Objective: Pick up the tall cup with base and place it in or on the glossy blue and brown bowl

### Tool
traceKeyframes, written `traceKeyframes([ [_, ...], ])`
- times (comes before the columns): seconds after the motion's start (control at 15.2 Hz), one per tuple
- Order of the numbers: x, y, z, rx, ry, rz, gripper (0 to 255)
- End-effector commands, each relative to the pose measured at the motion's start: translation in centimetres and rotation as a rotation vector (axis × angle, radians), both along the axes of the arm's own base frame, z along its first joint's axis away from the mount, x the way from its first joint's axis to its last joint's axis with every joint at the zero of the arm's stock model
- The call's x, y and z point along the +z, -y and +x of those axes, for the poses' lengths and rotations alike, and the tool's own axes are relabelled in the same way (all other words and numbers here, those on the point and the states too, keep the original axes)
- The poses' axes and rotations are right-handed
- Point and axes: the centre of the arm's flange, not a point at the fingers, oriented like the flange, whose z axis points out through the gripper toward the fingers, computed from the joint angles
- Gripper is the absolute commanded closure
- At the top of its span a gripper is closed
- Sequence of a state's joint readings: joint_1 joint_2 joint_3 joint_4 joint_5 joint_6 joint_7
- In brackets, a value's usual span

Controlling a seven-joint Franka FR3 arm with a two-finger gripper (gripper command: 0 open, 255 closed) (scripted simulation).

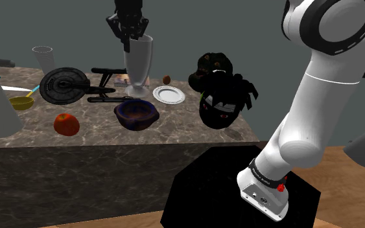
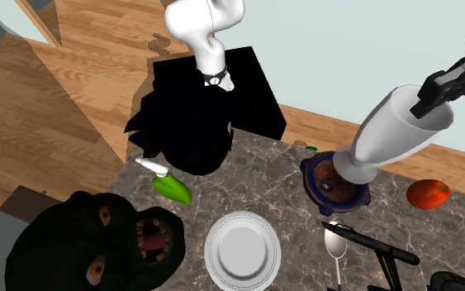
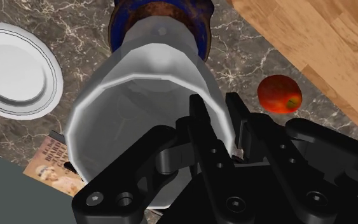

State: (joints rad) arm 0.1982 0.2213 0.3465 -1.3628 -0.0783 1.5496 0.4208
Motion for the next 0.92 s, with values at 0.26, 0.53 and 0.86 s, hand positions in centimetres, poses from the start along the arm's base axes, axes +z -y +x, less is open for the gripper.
traceKeyframes([
  [0.26,-3.2,0.0,0.0,0.0,0.001,0.001,255],
  [0.53,-5.3,0.0,0.0,0.0,0.001,0.001,255],
  [0.86,-7.9,0.0,0.0,0.0,0.001,0.001,255],
])
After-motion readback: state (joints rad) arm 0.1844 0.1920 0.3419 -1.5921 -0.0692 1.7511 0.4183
